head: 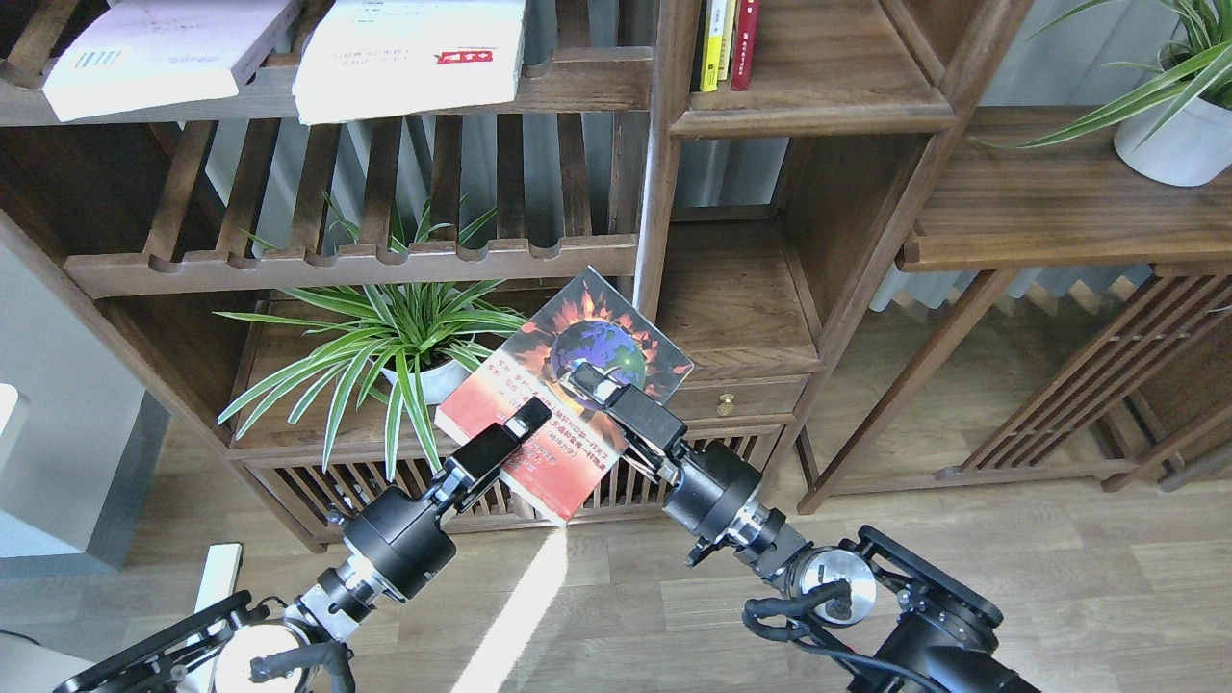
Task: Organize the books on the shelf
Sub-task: 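Bring the right gripper to the book and grasp it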
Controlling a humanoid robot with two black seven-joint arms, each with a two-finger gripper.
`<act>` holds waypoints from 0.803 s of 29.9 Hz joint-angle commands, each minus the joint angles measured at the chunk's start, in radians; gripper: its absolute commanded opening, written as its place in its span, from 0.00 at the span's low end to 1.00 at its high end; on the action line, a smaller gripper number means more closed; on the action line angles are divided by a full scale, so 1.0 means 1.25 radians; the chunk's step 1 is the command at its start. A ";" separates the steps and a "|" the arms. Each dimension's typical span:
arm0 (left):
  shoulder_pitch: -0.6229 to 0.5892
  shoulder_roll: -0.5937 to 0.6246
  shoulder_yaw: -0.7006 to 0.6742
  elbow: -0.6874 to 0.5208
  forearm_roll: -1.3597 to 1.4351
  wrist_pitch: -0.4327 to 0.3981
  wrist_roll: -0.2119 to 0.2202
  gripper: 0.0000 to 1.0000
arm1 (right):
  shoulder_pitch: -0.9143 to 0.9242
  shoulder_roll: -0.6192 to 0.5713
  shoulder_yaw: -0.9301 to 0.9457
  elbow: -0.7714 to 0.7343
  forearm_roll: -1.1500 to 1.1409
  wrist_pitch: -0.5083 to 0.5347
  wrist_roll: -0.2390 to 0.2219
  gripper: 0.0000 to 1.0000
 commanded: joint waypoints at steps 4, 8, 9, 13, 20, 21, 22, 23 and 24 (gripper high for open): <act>0.001 0.000 0.001 0.004 0.000 0.000 0.001 0.04 | -0.001 0.011 -0.007 0.005 0.001 0.000 -0.001 0.60; 0.001 0.000 0.001 0.006 0.000 0.000 0.001 0.05 | 0.000 0.012 -0.007 0.006 0.003 0.000 -0.001 0.53; 0.001 -0.001 0.001 0.006 0.000 0.000 0.001 0.05 | -0.001 0.012 -0.007 0.007 0.005 0.000 -0.001 0.51; 0.001 -0.003 0.001 0.009 0.000 0.000 0.000 0.07 | 0.000 0.011 -0.009 0.007 0.027 0.000 -0.002 0.33; -0.001 -0.004 0.001 0.010 -0.001 0.000 0.000 0.09 | -0.001 0.006 -0.010 0.007 0.032 0.000 -0.001 0.19; -0.001 -0.004 0.001 0.010 -0.001 0.000 0.000 0.10 | -0.002 0.006 -0.011 0.007 0.033 0.000 -0.001 0.16; -0.001 -0.004 0.001 0.010 -0.001 0.000 0.000 0.11 | -0.002 0.006 -0.013 0.007 0.034 0.000 -0.001 0.14; -0.001 -0.004 0.001 0.010 -0.001 0.000 0.000 0.12 | -0.002 0.006 -0.013 0.007 0.034 0.000 -0.001 0.12; -0.001 -0.004 0.001 0.010 -0.001 0.000 0.000 0.15 | -0.002 0.006 -0.013 0.007 0.034 0.000 -0.001 0.11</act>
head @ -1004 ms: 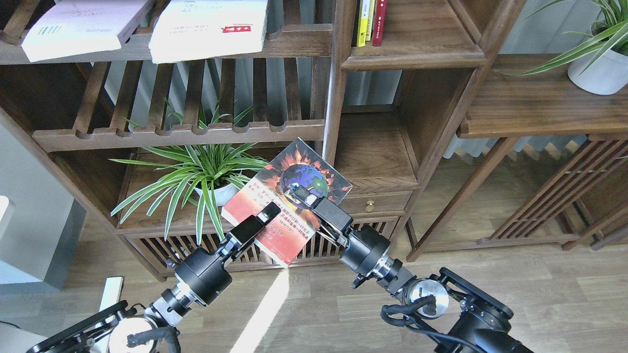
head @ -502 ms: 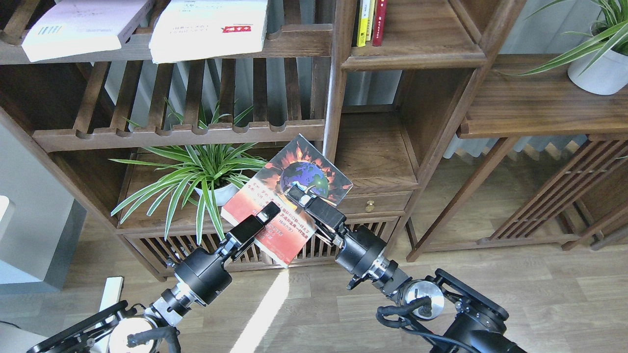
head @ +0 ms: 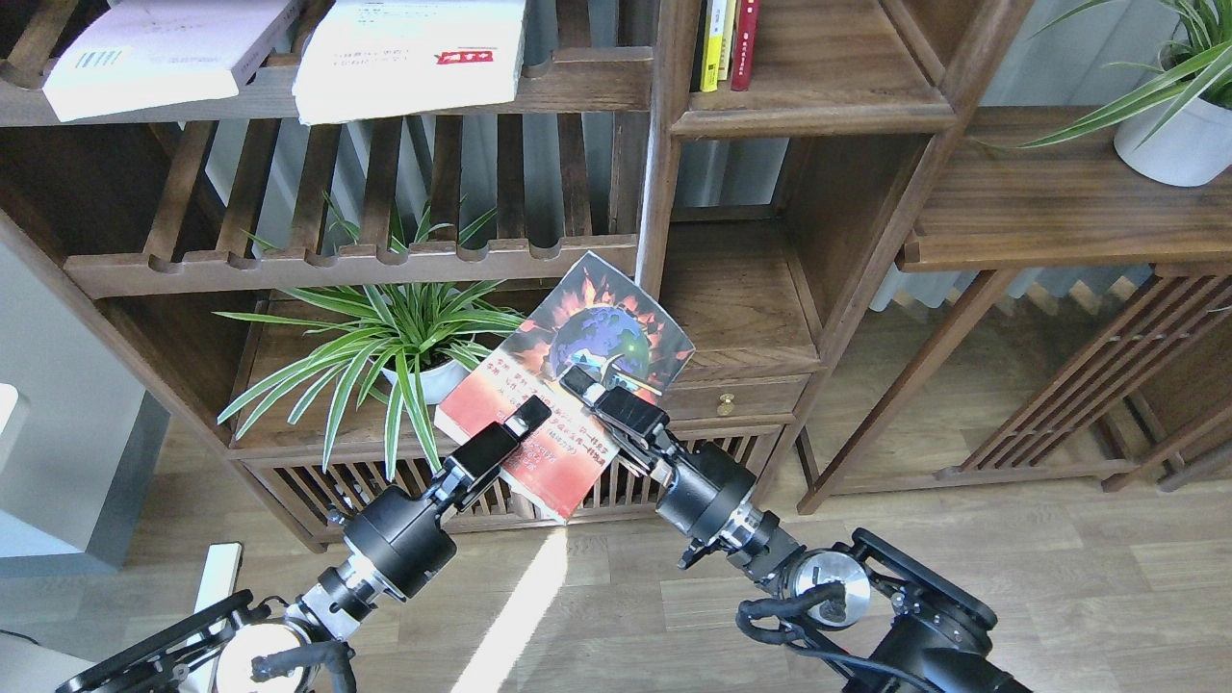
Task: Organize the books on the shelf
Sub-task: 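Bring the right gripper to the book and grasp it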
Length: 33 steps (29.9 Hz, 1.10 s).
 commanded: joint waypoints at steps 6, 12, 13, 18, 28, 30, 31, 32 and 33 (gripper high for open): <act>0.001 -0.003 -0.008 -0.006 -0.003 0.000 -0.008 0.42 | -0.001 -0.002 0.000 0.000 0.002 0.000 0.002 0.07; 0.000 -0.003 -0.015 -0.007 -0.003 0.000 -0.008 0.71 | -0.001 -0.006 0.002 0.000 0.002 0.000 0.004 0.06; 0.000 -0.003 -0.016 -0.008 -0.003 0.000 -0.008 0.75 | -0.001 -0.007 0.002 0.000 0.004 0.000 0.004 0.06; -0.001 -0.002 -0.031 -0.010 -0.002 0.000 0.000 0.95 | -0.002 -0.008 0.002 0.000 0.009 0.000 0.004 0.07; 0.016 0.007 -0.035 0.004 0.004 0.000 -0.002 0.99 | -0.006 -0.025 0.010 -0.003 0.006 0.000 0.005 0.07; 0.037 0.012 -0.035 0.011 0.004 0.000 -0.005 0.99 | -0.006 -0.053 0.015 -0.003 0.005 0.000 0.007 0.07; 0.043 0.015 -0.038 0.016 0.004 0.000 -0.008 0.99 | -0.007 -0.071 0.019 -0.003 0.005 0.000 0.008 0.07; 0.052 0.025 -0.046 0.023 0.002 0.000 -0.010 0.99 | -0.007 -0.097 0.026 -0.001 0.005 0.000 0.010 0.07; 0.058 0.031 -0.052 0.025 0.001 0.000 -0.012 0.99 | -0.007 -0.113 0.032 0.000 0.005 0.000 0.011 0.07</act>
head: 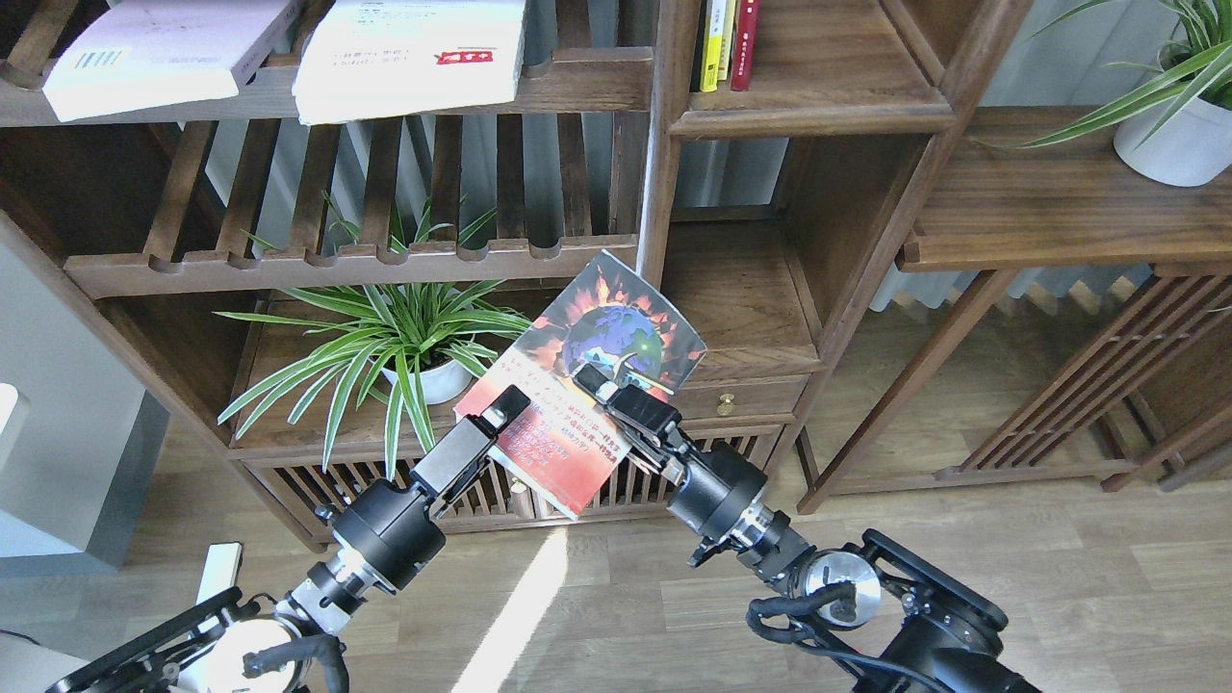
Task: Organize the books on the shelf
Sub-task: 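Bring the right gripper to the book and grasp it, then release the left gripper and lift the book upward with the right gripper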
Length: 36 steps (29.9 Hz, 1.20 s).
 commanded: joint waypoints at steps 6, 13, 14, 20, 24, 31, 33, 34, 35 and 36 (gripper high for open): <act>0.063 0.030 -0.068 0.037 -0.008 0.000 -0.009 0.99 | -0.032 -0.124 0.072 0.071 0.000 0.000 0.007 0.06; 0.080 0.029 -0.122 0.117 -0.009 0.000 -0.008 0.99 | -0.056 -0.233 0.107 0.126 -0.055 0.000 0.027 0.06; 0.078 0.028 -0.127 0.131 -0.008 0.000 -0.006 0.99 | -0.056 -0.247 0.115 0.129 -0.062 0.000 0.028 0.06; 0.058 0.024 -0.135 0.204 -0.008 0.000 -0.002 0.99 | -0.037 -0.298 0.185 0.131 -0.091 0.000 0.028 0.04; 0.042 0.022 -0.134 0.255 -0.007 0.000 -0.001 0.99 | 0.026 -0.338 0.212 0.130 -0.106 0.000 0.024 0.04; 0.031 0.017 -0.134 0.276 -0.007 0.000 -0.001 0.99 | 0.154 -0.439 0.215 0.124 -0.105 -0.006 0.021 0.04; 0.030 0.017 -0.134 0.278 -0.007 0.000 -0.001 0.99 | 0.169 -0.458 0.216 0.124 -0.103 -0.006 0.019 0.04; 0.030 0.017 -0.134 0.278 -0.007 0.000 -0.001 0.99 | 0.175 -0.463 0.216 0.124 -0.103 -0.006 0.019 0.04; 0.031 0.017 -0.134 0.278 -0.007 0.000 -0.001 0.99 | 0.180 -0.469 0.216 0.124 -0.105 -0.006 0.018 0.04; 0.031 0.017 -0.132 0.278 -0.007 0.000 -0.001 0.99 | 0.186 -0.475 0.217 0.124 -0.105 -0.006 0.017 0.04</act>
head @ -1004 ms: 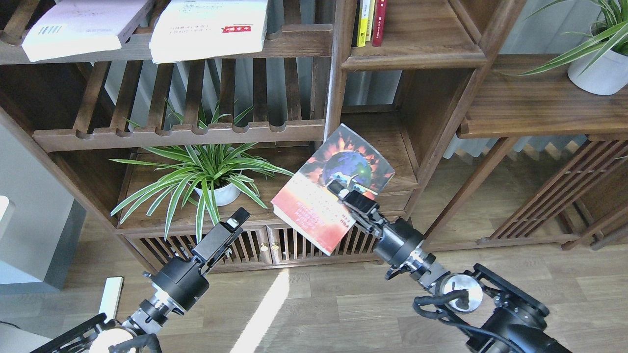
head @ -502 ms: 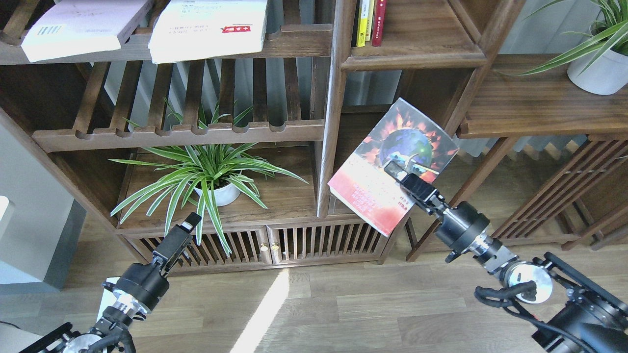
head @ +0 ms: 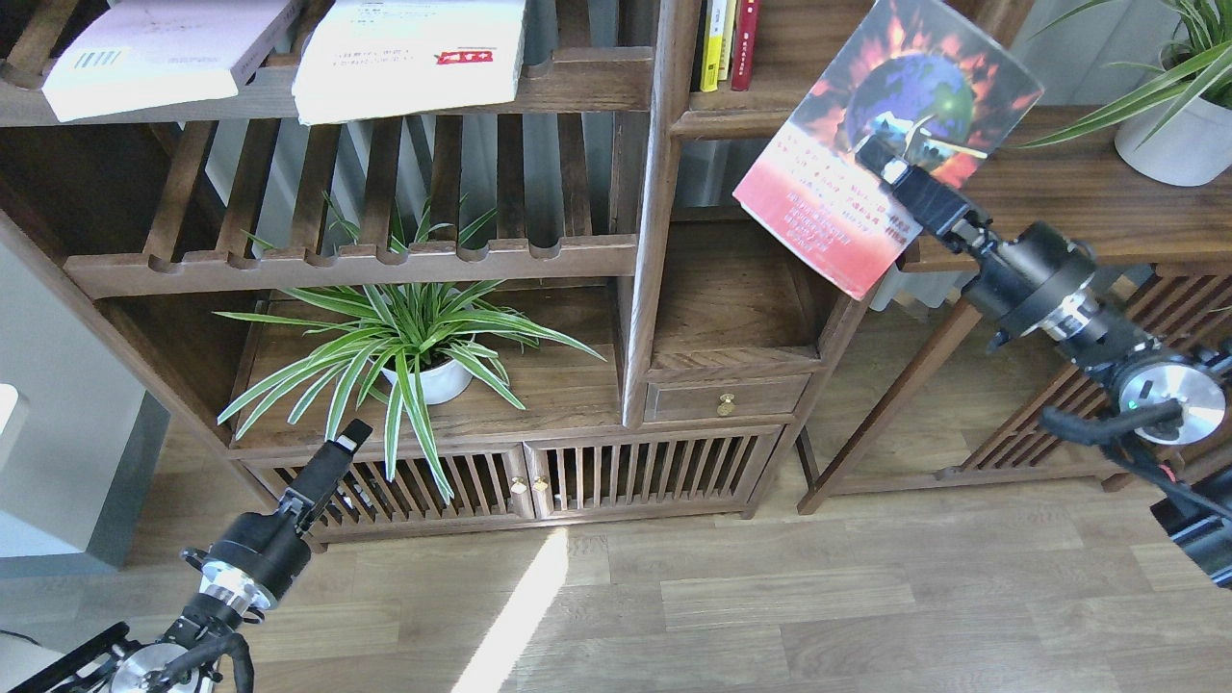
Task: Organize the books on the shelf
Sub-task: 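Release the left gripper and lift the book upward with the right gripper, then insert the red book into the upper compartment beside upright books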
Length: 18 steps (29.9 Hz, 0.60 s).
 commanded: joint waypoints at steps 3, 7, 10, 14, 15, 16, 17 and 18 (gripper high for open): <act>0.004 0.001 0.001 0.002 0.000 0.000 -0.002 0.99 | 0.042 -0.026 0.003 -0.005 -0.001 0.000 -0.007 0.03; 0.007 0.001 0.001 0.005 0.000 0.000 -0.004 0.99 | 0.102 -0.024 0.001 -0.028 -0.003 -0.016 -0.062 0.02; 0.006 0.000 0.001 0.005 -0.001 0.000 -0.004 0.99 | 0.144 -0.011 0.002 -0.041 -0.001 -0.076 -0.083 0.02; 0.006 0.000 0.001 0.004 -0.001 0.000 -0.004 0.99 | 0.204 -0.003 -0.008 -0.047 -0.001 -0.167 -0.086 0.02; 0.007 0.000 0.001 0.005 -0.001 0.000 -0.005 0.99 | 0.214 -0.003 -0.008 -0.052 -0.001 -0.185 -0.087 0.02; 0.007 0.001 0.001 0.005 -0.001 0.000 -0.005 0.99 | 0.225 -0.003 -0.008 -0.055 -0.003 -0.207 -0.093 0.02; 0.007 0.001 0.001 0.005 -0.001 0.000 -0.005 0.99 | 0.231 -0.002 -0.008 -0.057 -0.003 -0.223 -0.098 0.02; 0.007 0.001 0.001 0.005 -0.001 0.000 -0.006 0.99 | 0.238 0.001 -0.008 -0.060 -0.003 -0.235 -0.102 0.02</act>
